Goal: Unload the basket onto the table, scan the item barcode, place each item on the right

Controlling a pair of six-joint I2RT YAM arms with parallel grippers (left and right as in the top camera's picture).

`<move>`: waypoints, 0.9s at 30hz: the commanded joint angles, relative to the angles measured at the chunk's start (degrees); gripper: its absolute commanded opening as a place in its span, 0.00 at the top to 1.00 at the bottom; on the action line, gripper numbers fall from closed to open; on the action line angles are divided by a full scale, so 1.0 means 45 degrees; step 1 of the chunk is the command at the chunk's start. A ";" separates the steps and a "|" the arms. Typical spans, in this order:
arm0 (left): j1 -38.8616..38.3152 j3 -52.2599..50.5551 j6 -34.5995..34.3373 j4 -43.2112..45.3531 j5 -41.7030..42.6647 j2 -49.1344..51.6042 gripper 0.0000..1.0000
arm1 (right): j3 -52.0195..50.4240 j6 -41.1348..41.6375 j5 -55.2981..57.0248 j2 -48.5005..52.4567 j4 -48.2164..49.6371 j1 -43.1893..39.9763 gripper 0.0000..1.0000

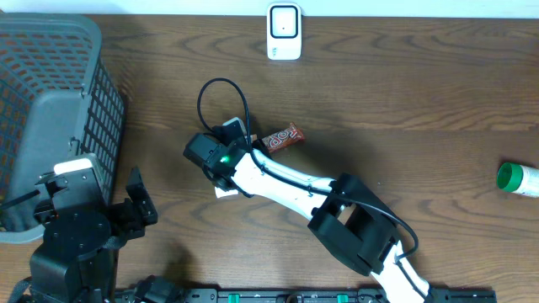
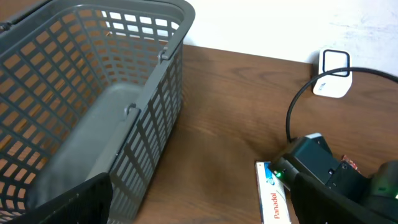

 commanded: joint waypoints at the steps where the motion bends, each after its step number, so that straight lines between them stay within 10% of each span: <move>1: 0.0053 0.0019 0.0024 -0.0034 -0.0175 0.0010 0.09 | -0.0019 -0.0136 0.0170 0.0078 0.0117 -0.0311 0.55; 12: 0.0053 0.0019 0.0024 -0.0044 -0.0170 0.0010 0.09 | 0.0024 -0.0126 0.0262 0.0073 -0.0238 -0.0466 0.99; 27: 0.0053 -0.0015 0.0024 -0.0121 -0.0175 0.0010 0.09 | 0.1676 -0.0520 0.0442 0.0063 -0.1982 -0.0466 0.99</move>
